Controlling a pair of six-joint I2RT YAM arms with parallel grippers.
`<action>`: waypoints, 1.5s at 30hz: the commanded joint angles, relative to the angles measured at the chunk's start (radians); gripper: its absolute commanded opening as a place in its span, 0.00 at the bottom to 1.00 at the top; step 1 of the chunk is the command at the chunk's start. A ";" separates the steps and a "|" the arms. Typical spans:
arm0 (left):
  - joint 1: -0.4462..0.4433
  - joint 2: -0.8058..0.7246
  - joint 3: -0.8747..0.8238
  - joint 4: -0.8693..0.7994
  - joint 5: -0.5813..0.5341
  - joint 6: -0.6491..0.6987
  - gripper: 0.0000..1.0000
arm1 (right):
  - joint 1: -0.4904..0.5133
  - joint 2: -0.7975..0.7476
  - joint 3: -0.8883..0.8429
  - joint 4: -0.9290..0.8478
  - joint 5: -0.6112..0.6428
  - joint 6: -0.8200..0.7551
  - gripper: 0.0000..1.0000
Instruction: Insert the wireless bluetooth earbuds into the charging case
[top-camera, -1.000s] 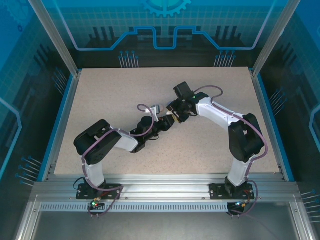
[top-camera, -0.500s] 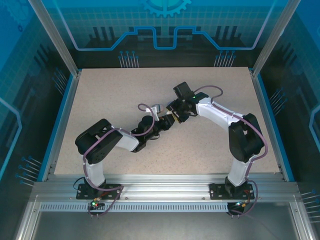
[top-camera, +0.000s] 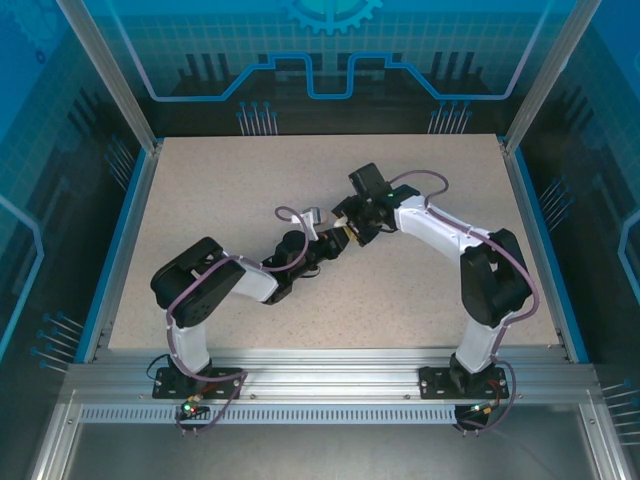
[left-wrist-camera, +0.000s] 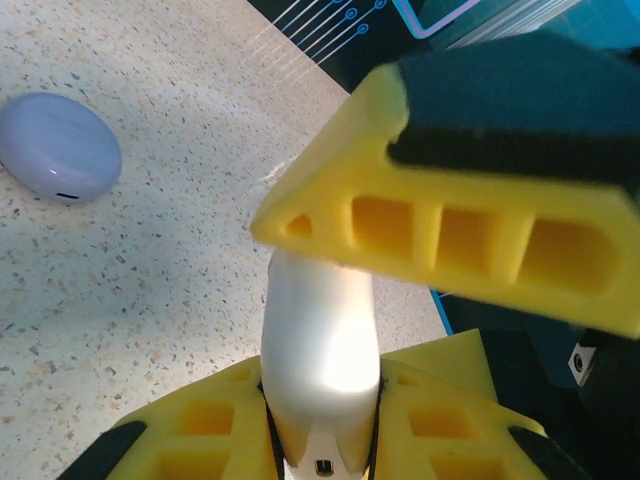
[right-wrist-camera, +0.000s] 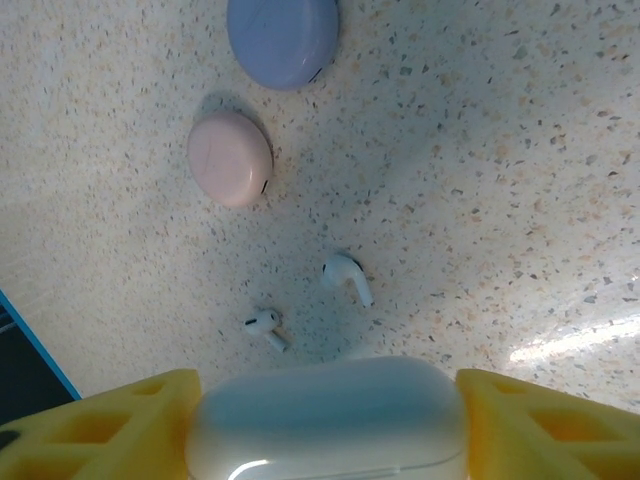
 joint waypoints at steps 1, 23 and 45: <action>0.015 -0.055 0.009 -0.052 0.086 0.020 0.00 | -0.043 -0.088 0.000 -0.004 -0.021 -0.038 0.74; 0.231 -0.418 0.143 -0.754 0.801 0.363 0.00 | -0.176 -0.634 -0.572 0.480 -0.401 -0.784 0.77; 0.233 -0.448 0.158 -0.733 0.822 0.358 0.00 | -0.153 -0.468 -0.628 0.570 -0.361 -0.777 0.67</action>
